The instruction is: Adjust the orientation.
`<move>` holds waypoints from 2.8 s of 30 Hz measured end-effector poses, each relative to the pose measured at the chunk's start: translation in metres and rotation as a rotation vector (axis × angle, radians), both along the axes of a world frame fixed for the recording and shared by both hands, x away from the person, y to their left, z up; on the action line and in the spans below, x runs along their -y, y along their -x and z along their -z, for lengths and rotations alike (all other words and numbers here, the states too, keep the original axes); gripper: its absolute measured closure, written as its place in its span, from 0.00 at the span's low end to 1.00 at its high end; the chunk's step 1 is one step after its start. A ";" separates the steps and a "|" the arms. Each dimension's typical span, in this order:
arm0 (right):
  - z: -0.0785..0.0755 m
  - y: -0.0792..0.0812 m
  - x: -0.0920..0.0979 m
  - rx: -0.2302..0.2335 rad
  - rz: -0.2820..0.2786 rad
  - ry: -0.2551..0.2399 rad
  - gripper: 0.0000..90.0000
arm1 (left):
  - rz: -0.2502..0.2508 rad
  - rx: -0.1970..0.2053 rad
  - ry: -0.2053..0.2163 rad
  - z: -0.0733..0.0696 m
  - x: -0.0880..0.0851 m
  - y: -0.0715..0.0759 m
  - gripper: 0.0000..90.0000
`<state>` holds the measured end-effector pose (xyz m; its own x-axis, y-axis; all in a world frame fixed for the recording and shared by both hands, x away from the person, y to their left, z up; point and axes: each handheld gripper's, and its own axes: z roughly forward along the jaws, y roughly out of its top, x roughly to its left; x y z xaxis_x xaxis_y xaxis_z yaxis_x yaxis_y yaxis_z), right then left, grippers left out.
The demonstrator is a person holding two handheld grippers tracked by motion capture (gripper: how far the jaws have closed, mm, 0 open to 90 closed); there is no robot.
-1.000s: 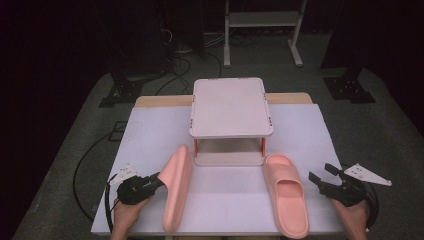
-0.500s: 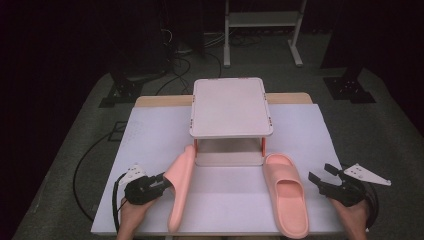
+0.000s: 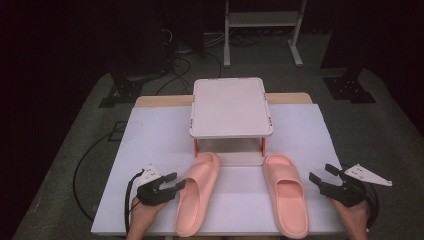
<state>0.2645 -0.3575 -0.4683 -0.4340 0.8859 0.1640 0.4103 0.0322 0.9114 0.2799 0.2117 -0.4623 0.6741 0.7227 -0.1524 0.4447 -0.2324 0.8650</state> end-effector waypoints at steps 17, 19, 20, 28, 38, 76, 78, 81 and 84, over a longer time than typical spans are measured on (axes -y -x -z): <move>0.000 0.006 0.006 0.011 -0.007 -0.019 0.23 | 0.062 0.031 -0.076 0.002 0.035 0.004 0.53; 0.000 0.006 0.006 0.011 -0.009 -0.020 0.23 | 0.059 0.035 -0.071 0.003 0.035 0.004 0.57; 0.000 0.006 0.006 0.013 -0.014 -0.020 0.23 | 0.058 0.040 -0.070 0.003 0.035 0.004 0.59; -0.002 0.008 0.006 0.021 -0.028 -0.035 0.22 | 0.048 0.056 -0.088 0.003 0.038 0.006 0.65; -0.006 0.014 0.004 0.047 -0.072 -0.030 0.21 | 0.020 0.079 -0.108 0.001 0.040 0.010 0.73; -0.001 0.011 -0.040 -0.027 -0.219 0.081 0.38 | -0.081 0.096 0.013 -0.007 0.015 0.013 0.89; 0.000 0.011 -0.041 -0.039 -0.219 0.092 0.40 | -0.082 0.101 0.025 -0.009 0.014 0.013 0.89; 0.001 0.009 -0.043 -0.048 -0.207 0.104 0.43 | -0.083 0.102 0.035 -0.009 0.013 0.014 0.89; 0.001 0.008 -0.044 -0.049 -0.198 0.110 0.44 | -0.081 0.099 0.038 -0.009 0.012 0.014 0.89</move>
